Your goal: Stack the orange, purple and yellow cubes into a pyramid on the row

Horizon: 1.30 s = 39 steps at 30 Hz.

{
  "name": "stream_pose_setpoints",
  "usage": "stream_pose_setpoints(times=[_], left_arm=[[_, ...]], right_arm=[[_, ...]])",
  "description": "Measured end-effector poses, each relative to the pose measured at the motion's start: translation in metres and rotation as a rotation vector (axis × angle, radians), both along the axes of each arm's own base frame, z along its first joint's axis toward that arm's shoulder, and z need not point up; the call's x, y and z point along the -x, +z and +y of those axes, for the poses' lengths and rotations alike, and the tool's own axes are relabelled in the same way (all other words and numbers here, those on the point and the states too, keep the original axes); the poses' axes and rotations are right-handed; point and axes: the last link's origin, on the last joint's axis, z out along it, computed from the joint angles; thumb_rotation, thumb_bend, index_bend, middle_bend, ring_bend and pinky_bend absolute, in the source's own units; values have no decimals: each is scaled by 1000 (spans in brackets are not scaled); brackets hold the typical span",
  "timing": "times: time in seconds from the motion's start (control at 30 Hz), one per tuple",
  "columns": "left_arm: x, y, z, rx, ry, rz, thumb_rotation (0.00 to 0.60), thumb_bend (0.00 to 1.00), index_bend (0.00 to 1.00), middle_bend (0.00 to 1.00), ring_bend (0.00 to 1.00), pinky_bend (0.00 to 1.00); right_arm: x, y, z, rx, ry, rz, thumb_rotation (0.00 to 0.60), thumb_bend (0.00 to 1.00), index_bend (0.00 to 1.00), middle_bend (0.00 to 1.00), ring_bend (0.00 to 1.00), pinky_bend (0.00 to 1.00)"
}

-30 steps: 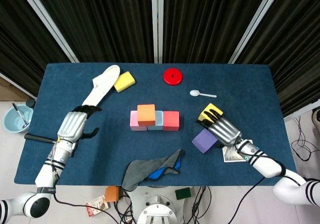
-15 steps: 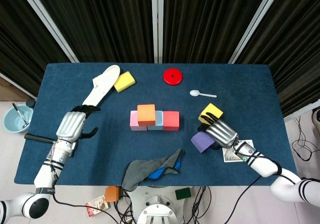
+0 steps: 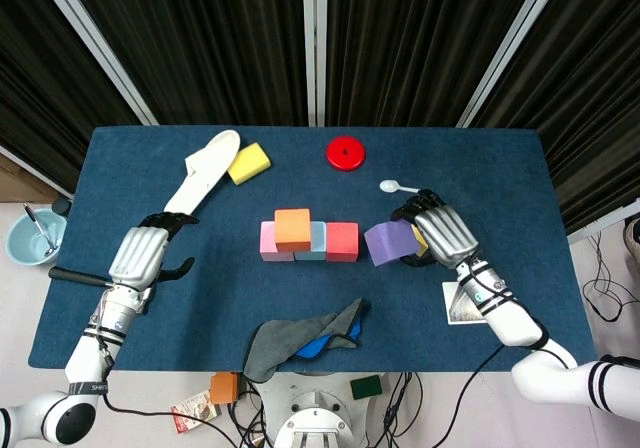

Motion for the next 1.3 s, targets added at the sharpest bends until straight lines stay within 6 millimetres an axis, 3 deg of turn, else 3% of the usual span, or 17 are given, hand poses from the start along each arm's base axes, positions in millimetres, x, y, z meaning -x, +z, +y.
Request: stream_pose_setpoints(times=[0.4,0.7,1.3], left_arm=[[6,3,-6,-19,1,-31,600,278,255,248,219,216],[9,3,-5,-20,1,-42,600,277,255,247,218,217],[13,0,-4,-14,1,-47,600,277,255,245,219,215]], right_arm=[[-80,-28,-10,21,-165,38,600,252,513,455,208,139],[-121,-49,-13,18,-223,76,600,253,490,440,208,138],[-141,-70,-12,38,-271,141,600,267,433,408,193,127]])
